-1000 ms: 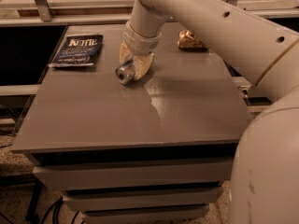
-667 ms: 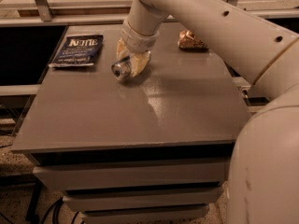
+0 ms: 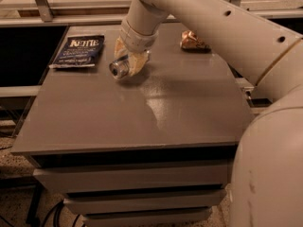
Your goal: Move redbull can near blue chip bag
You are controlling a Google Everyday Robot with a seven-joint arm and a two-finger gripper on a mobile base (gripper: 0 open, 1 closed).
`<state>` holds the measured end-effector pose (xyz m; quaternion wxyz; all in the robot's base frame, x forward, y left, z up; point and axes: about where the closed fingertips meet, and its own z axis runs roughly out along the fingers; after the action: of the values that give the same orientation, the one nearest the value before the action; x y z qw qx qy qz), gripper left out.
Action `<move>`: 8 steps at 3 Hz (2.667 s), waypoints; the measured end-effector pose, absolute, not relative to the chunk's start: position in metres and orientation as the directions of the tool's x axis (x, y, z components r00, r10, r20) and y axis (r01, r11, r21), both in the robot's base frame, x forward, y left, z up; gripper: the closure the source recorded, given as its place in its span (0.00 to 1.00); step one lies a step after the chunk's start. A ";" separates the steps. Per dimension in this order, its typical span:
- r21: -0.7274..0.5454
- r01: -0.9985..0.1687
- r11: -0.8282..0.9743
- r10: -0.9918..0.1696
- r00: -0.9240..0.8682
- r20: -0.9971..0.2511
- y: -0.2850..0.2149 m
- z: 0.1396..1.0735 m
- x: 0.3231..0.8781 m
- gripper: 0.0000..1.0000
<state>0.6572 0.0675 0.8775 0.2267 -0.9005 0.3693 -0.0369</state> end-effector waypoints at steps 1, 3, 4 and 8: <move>-0.453 -0.627 -0.633 -0.665 0.741 -0.096 0.076 0.875 0.667 1.00; -0.492 -0.568 -0.660 -0.611 0.786 -0.087 0.101 0.878 0.687 1.00; -0.512 -0.530 -0.676 -0.573 0.815 -0.087 0.117 0.882 0.693 1.00; -0.549 -0.435 -0.714 -0.456 0.884 -0.108 0.161 0.895 0.690 1.00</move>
Offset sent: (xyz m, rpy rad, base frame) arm 0.0358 0.0315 0.0009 0.0470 -0.0600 0.0870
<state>0.6902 0.1606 0.8952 0.2918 -0.9256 0.2407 -0.0177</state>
